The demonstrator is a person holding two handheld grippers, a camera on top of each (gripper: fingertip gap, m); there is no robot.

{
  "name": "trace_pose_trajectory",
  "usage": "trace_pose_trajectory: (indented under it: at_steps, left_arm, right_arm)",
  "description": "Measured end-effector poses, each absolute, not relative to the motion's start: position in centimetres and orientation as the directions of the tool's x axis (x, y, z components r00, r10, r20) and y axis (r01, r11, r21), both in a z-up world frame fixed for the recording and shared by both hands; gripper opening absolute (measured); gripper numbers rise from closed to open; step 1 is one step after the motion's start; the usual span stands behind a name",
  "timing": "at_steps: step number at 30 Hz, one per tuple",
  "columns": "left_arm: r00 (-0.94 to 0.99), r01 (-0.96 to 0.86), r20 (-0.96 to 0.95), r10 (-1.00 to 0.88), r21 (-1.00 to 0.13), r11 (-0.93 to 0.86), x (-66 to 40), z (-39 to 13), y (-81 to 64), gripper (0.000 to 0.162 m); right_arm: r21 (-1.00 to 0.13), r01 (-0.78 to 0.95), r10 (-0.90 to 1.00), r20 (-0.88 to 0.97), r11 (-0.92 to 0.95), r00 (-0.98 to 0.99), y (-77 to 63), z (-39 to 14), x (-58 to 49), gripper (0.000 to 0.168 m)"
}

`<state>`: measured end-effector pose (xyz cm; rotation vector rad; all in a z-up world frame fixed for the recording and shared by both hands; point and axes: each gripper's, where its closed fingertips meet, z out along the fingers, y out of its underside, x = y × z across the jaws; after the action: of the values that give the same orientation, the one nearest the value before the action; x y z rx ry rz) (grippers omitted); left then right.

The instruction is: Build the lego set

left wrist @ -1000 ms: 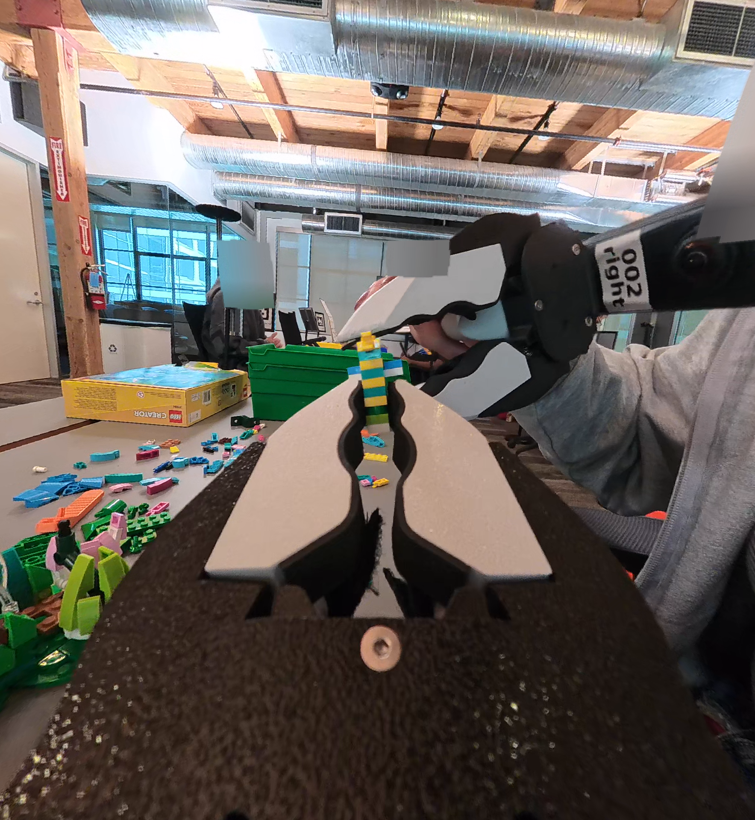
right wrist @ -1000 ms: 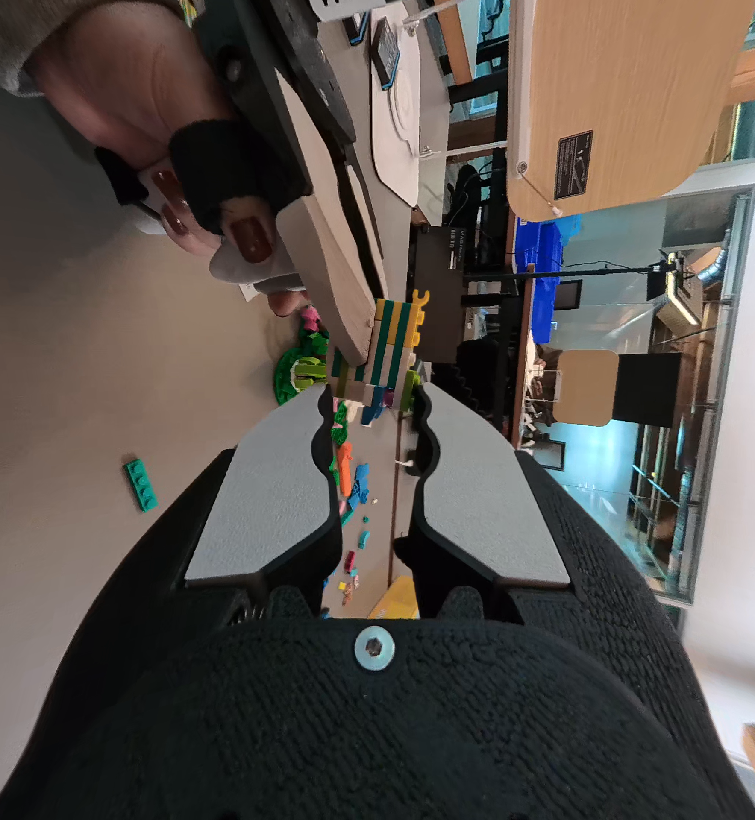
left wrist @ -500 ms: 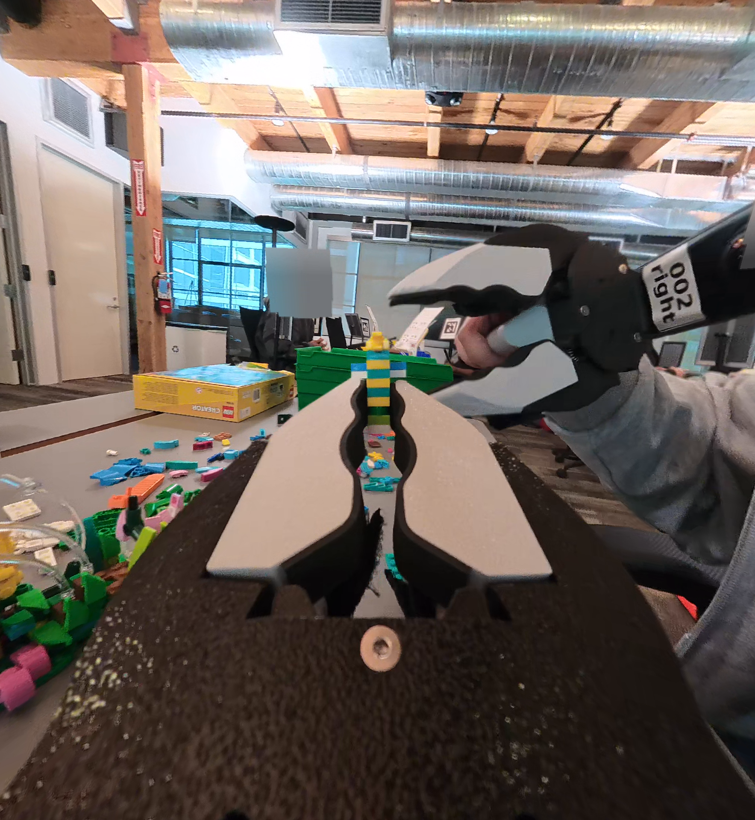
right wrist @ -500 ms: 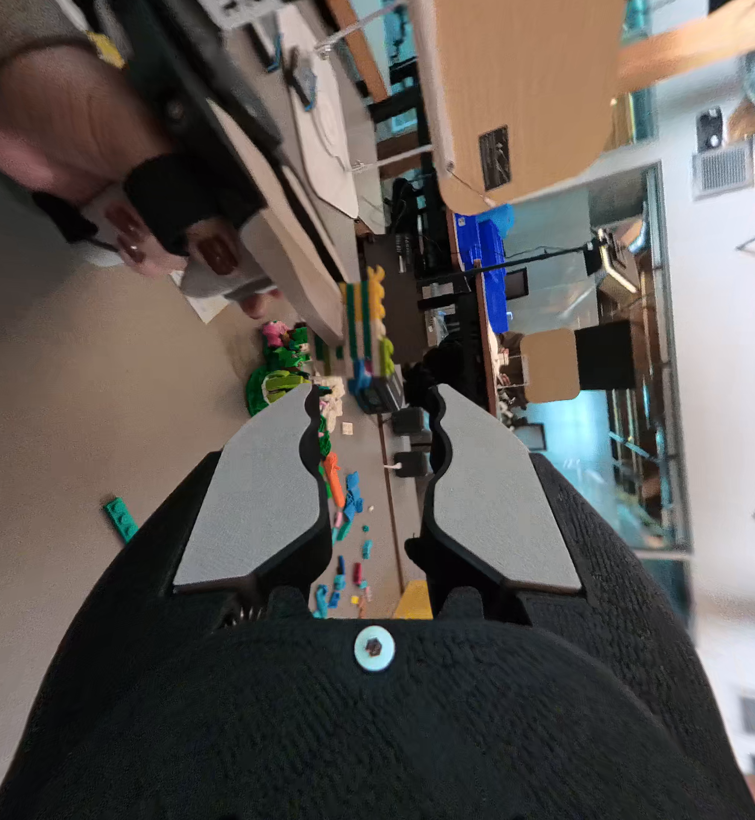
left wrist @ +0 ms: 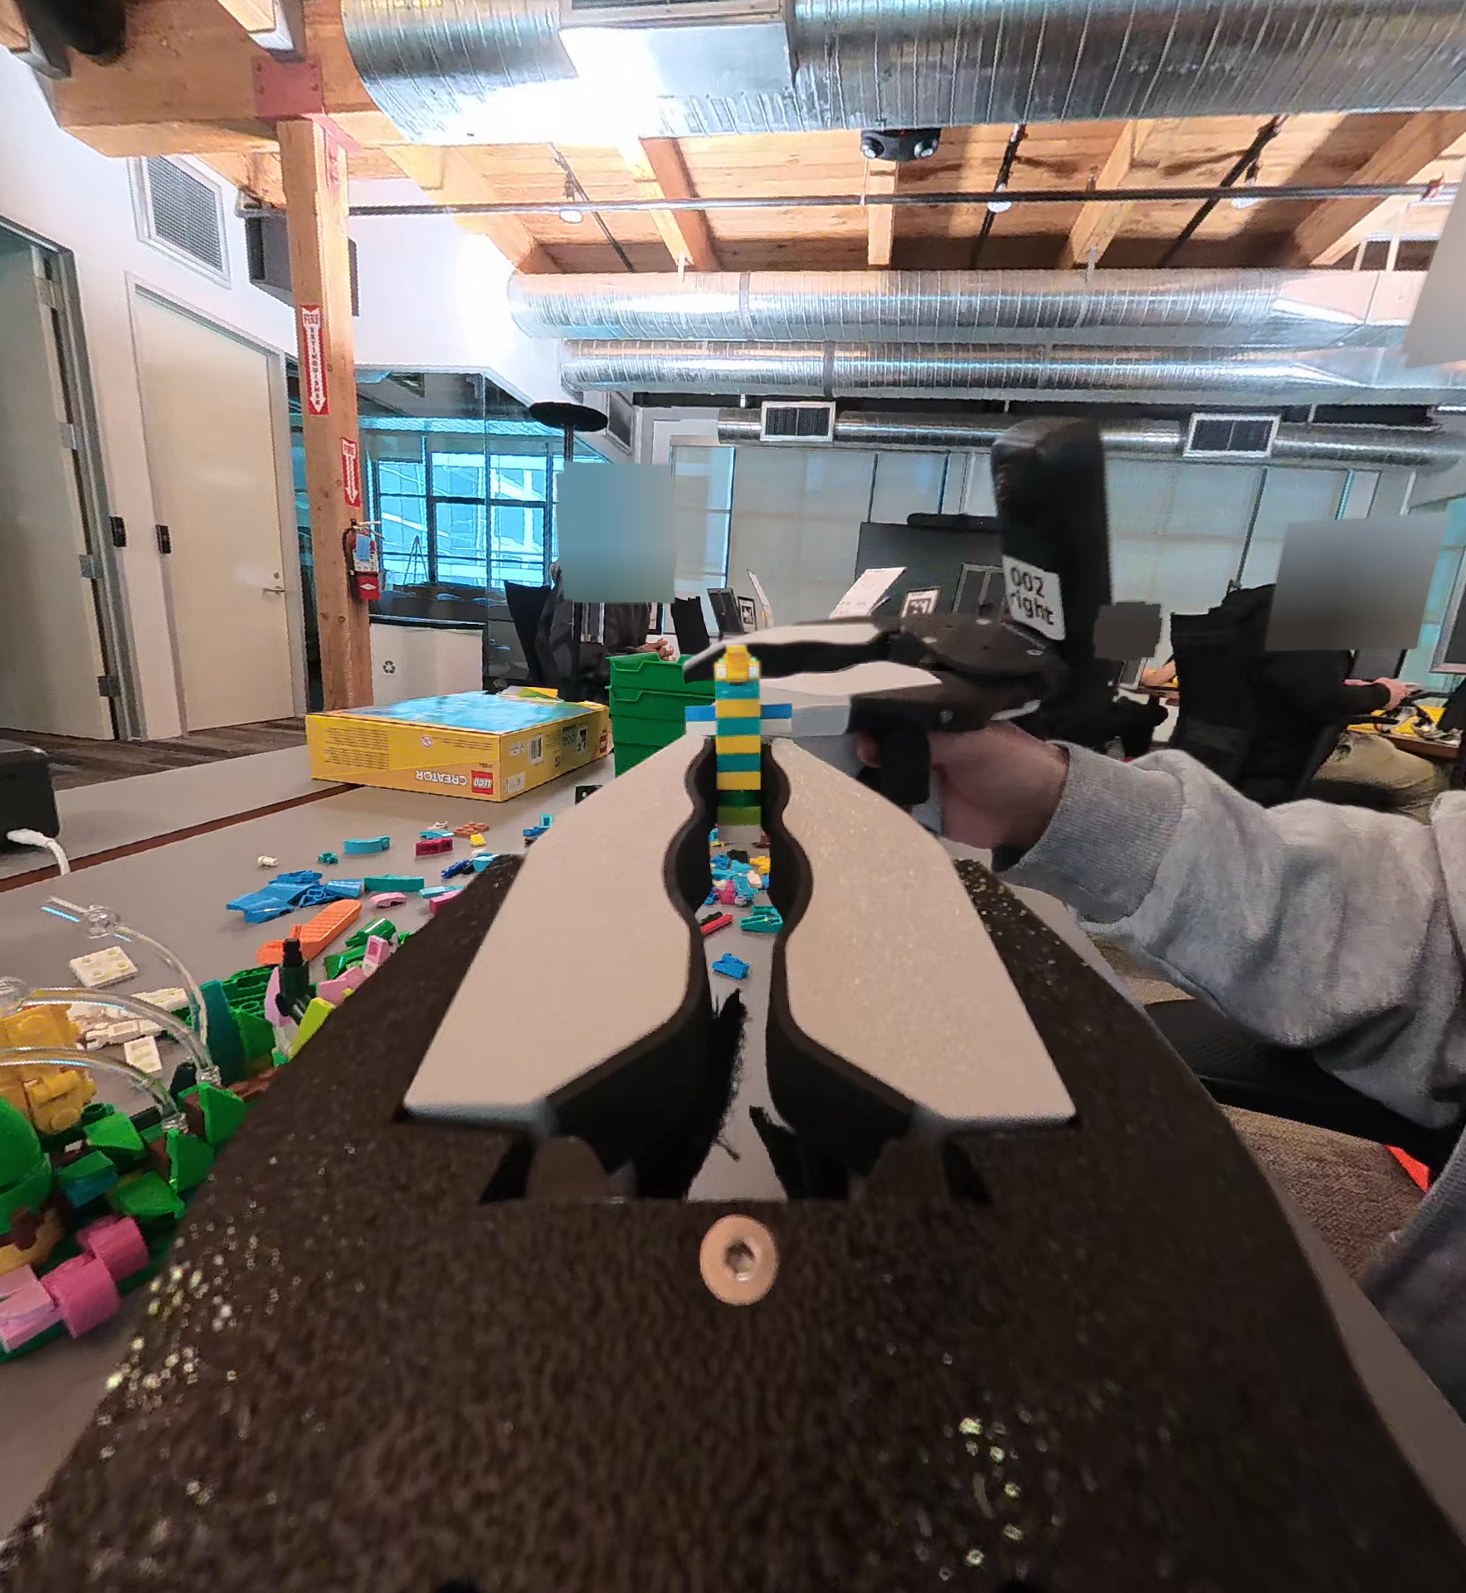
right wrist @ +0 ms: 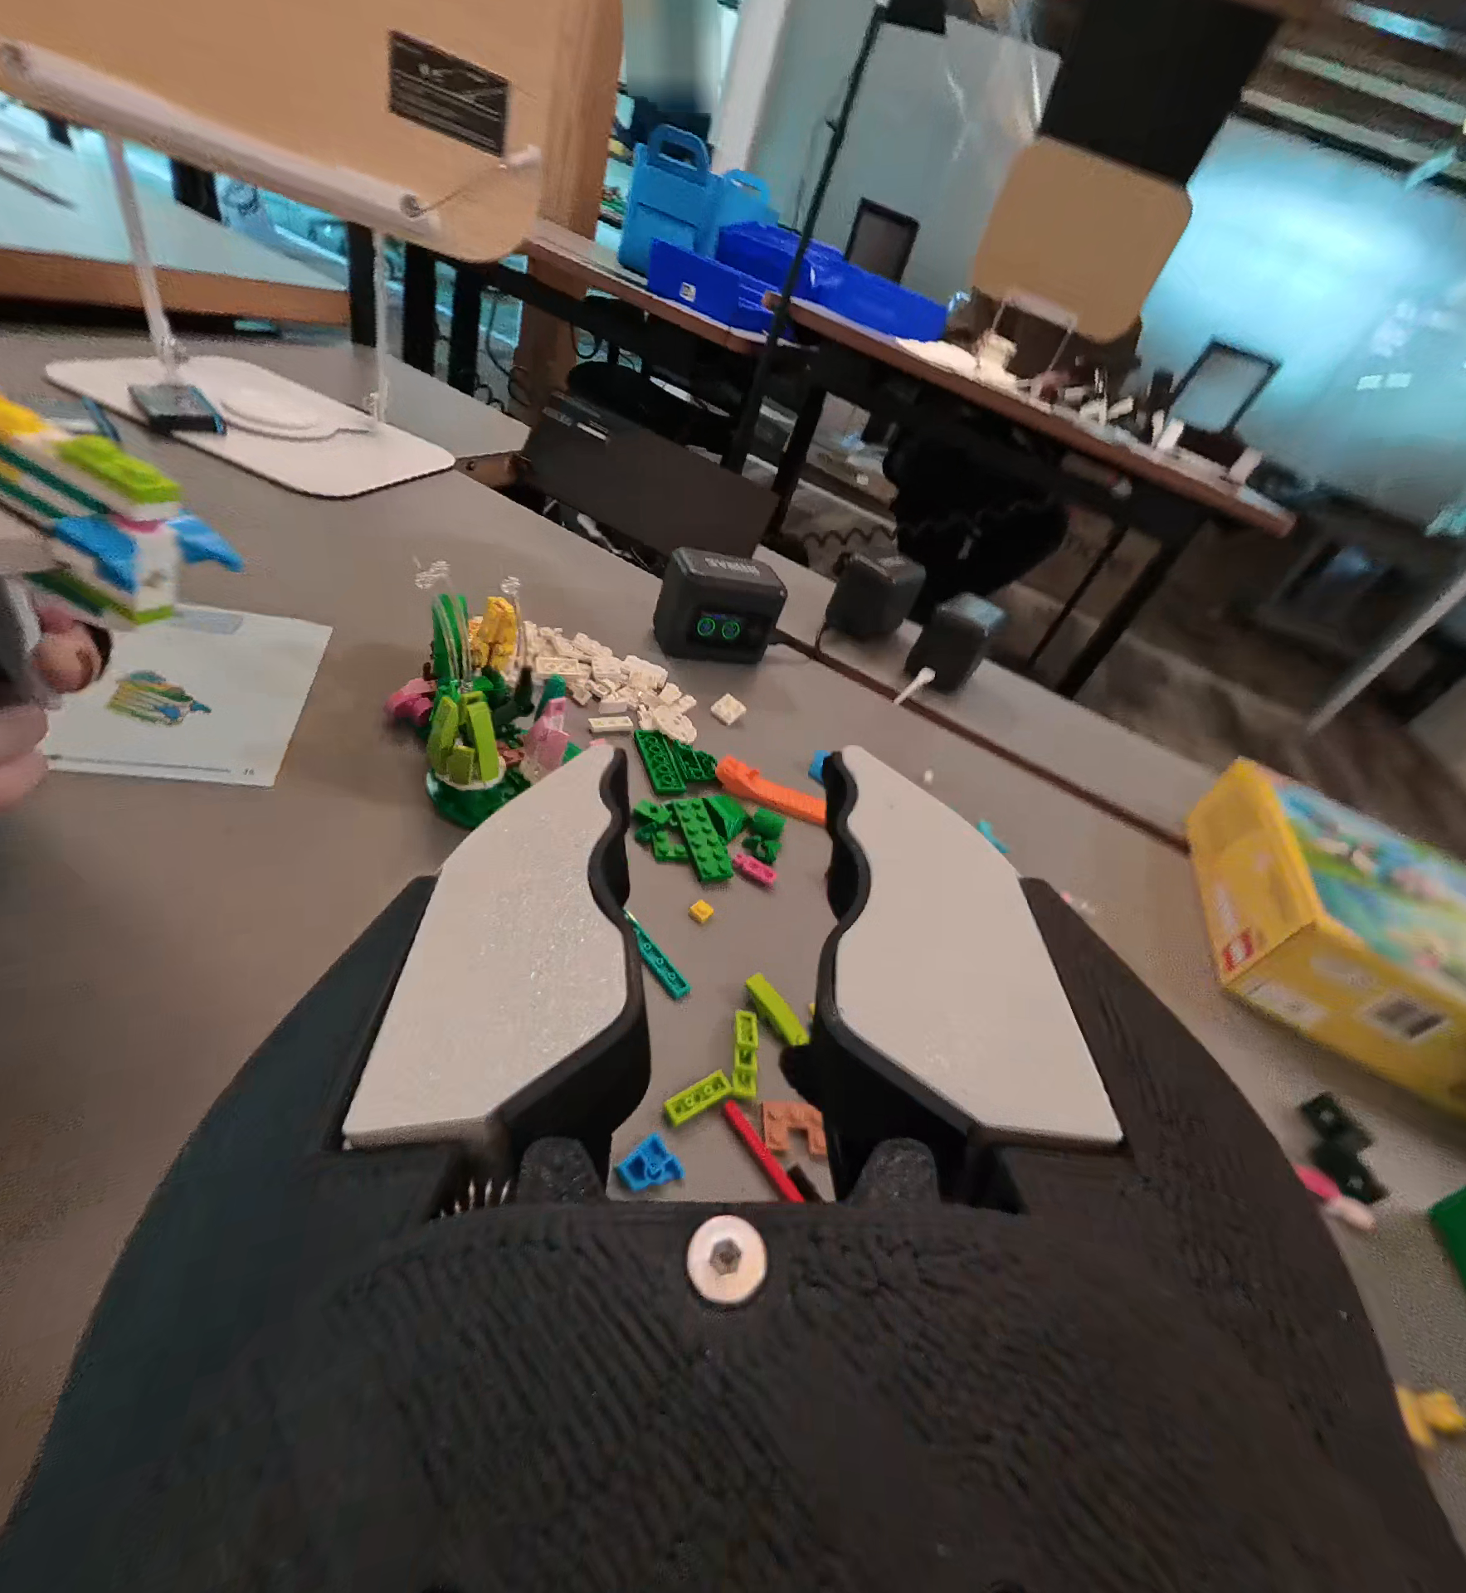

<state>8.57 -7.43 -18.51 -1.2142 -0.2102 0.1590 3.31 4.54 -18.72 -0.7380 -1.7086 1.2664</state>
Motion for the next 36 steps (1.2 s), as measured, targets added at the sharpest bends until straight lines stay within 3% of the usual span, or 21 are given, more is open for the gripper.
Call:
trace_pose_trajectory:
  at_steps: [3, 7, 12, 15, 21, 25, 29, 33, 36]
  left_arm:
    - [0.965, -0.014, 0.076, 0.250, -0.940, 0.340, 8.3, -18.6, -7.6, 0.008]
    - [0.947, -0.028, 0.083, 0.312, -0.941, 0.336, 7.5, -18.7, -8.0, 0.008]
    - [0.932, -0.031, 0.091, 0.350, -0.944, 0.327, 6.9, -18.9, -8.1, 0.008]
    - [0.936, -0.036, 0.080, 0.343, -0.947, 0.319, 7.1, -19.0, -7.9, 0.008]
    - [0.953, -0.039, 0.054, 0.300, -0.955, 0.294, 7.8, -19.2, -7.3, 0.008]
    - [0.961, -0.030, 0.053, 0.272, -0.956, 0.292, 8.1, -19.2, -7.1, 0.008]
    - [0.966, -0.025, 0.052, 0.255, -0.956, 0.293, 8.3, -19.2, -7.0, 0.008]
    - [0.968, -0.023, 0.051, 0.245, -0.957, 0.291, 8.5, -19.2, -6.9, 0.008]
    - [0.969, -0.026, 0.047, 0.244, -0.957, 0.289, 8.5, -19.2, -6.9, 0.008]
  right_arm:
    - [-0.971, 0.033, 0.845, 0.189, 0.236, -0.500, 5.5, -19.4, 3.3, 0.021]
    - [-0.950, 0.156, 0.781, 0.121, 0.270, -0.612, 6.3, -21.1, 3.9, 0.012]
    - [-0.860, 0.268, 0.535, 0.008, 0.435, -0.845, 5.1, -24.5, 7.4, 0.004]
    - [-0.778, 0.183, 0.364, 0.063, 0.601, -0.929, 3.0, -26.5, 9.4, 0.006]
    - [-0.475, -0.023, 0.075, 0.185, 0.880, -0.980, 1.6, -30.9, 10.0, 0.020]
    - [-0.500, -0.108, -0.040, 0.145, 0.859, -0.989, -0.3, -31.0, 10.0, 0.017]
    - [-0.421, -0.201, -0.147, 0.157, 0.885, -0.977, -1.0, -31.7, 10.1, 0.012]
    - [-0.369, -0.192, -0.157, 0.122, 0.909, -0.980, -0.8, -32.3, 10.0, 0.018]
    - [-0.346, -0.166, -0.142, 0.094, 0.924, -0.985, -0.3, -32.3, 10.0, 0.006]
